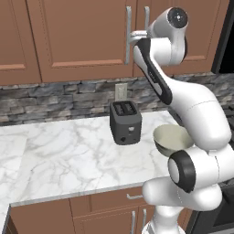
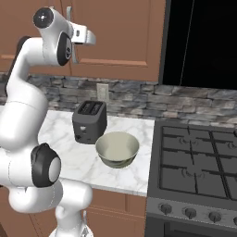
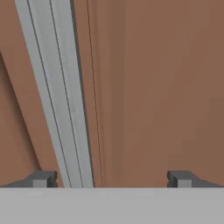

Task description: Open the cabinet and setup a tea strainer by placing it in the bowl upright.

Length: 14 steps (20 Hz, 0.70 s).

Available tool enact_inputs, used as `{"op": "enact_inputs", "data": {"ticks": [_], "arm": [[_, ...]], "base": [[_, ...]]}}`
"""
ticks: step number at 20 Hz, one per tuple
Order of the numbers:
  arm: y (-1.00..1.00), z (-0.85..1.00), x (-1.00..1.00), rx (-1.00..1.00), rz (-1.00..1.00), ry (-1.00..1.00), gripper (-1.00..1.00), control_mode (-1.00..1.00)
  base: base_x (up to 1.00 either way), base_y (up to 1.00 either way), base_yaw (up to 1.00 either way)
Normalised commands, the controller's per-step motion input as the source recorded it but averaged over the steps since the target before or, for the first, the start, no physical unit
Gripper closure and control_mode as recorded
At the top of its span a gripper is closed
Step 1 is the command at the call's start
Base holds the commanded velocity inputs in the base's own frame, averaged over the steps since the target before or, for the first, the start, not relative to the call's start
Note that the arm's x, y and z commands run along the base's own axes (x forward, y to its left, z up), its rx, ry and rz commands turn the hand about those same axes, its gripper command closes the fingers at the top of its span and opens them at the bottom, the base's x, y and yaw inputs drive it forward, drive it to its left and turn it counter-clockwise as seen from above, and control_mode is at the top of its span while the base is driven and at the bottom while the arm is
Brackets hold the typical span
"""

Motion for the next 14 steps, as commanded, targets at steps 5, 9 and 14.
{"op": "enact_inputs", "data": {"ticks": [5,9,14], "arm": [[0.01,0.00,0.20,0.00,0.00,0.00,1.00,-1.00],[0.00,0.04,0.41,-0.01,0.00,0.01,1.00,-1.00],[-0.37,0.26,0.11,-0.03,-0.05,0.06,1.00,-1.00]], "base": [[0.00,0.00,0.00],[0.00,0.00,0.00],[0.00,0.00,0.00]]}}
